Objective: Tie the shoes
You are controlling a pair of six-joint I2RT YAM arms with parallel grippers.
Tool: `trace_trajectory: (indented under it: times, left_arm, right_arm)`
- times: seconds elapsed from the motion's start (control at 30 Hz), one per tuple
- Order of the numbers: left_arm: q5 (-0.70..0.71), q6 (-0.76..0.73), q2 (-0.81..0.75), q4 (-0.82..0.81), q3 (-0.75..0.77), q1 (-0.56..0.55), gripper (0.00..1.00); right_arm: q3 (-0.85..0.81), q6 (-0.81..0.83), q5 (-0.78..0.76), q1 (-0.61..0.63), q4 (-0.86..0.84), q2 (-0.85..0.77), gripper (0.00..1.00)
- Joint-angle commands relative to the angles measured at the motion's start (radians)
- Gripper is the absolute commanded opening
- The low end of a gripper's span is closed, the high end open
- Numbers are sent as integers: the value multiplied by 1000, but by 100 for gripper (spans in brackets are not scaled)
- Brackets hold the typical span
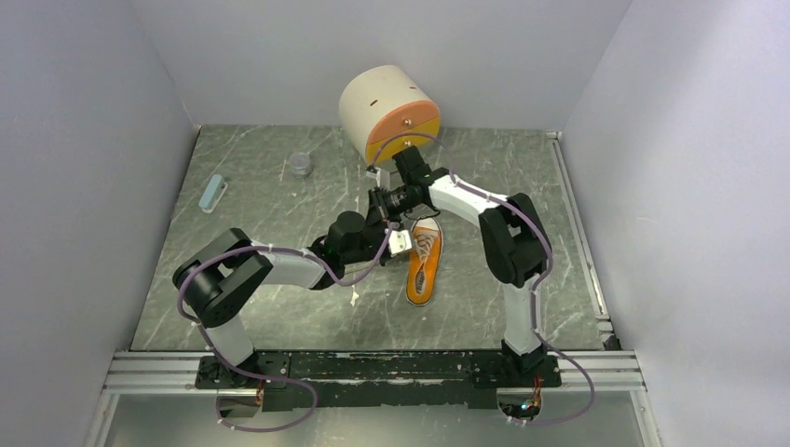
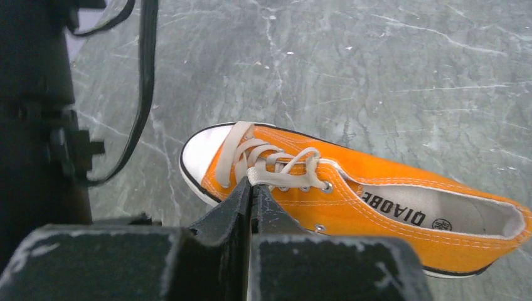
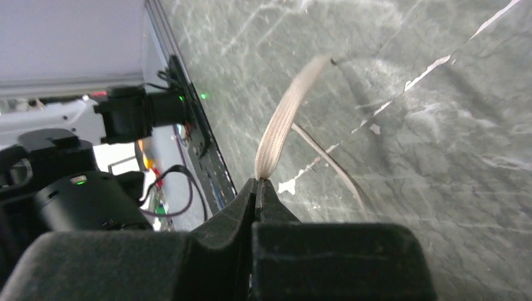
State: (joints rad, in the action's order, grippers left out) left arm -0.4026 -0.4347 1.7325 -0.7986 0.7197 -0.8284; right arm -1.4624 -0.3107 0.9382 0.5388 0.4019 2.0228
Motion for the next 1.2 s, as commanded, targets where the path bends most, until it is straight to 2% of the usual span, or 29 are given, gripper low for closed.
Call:
trace_trajectory:
  times: [0.0, 0.1, 0.2, 0.3, 0.37, 0.4, 0.5, 0.6, 0.67, 0.73, 0.87, 0.97, 1.1, 1.17]
  left_arm:
    - [-54, -36, -1, -115, -34, -4, 5]
    - [-57, -35, -12, -116, -63, -5, 5]
    - [-53, -28, -24, -111, -78, -5, 5]
    - [-58, -3, -35, -116, -95, -5, 5]
    - [-66, 19, -37, -109, -100, -5, 5]
    - [-68, 34, -38, -105, -103, -3, 5]
    - [-69, 96, -38, -44, -82, 3, 5]
    - [-88, 200, -18, 87, -10, 18, 5]
    - [-124, 250, 9, 186, 54, 33, 5]
    - [-184, 280, 40, 294, 120, 48, 5]
    - [-302, 332, 101, 380, 197, 90, 5]
    - [-366, 330, 143, 449, 246, 112, 5]
    - [-402, 316, 205, 551, 315, 119, 5]
    - [-412, 341, 228, 550, 337, 122, 5]
  right_arm:
    - [-74, 125, 17, 40, 248, 63, 2]
    - [-78, 131, 11, 46, 288, 56, 21]
    - [-83, 82, -37, 33, 271, -2, 48]
    - [-102, 27, -110, -7, 275, -57, 62]
    - [-103, 1, -133, -52, 283, -88, 76]
    - [-103, -2, -158, -74, 294, -106, 78]
    - [-66, -2, -293, -159, 335, -183, 79]
    - [115, -42, -468, -233, 260, -360, 77]
    - [248, -39, -573, -234, 195, -480, 74]
    - [394, -20, -613, -219, 93, -619, 71]
    - [662, 126, -743, -127, -149, -888, 64]
    - [768, 322, -770, -16, -271, -1011, 61]
    - [786, 566, -723, 85, -259, -1065, 58]
    - [783, 711, -611, 119, -224, -1076, 52]
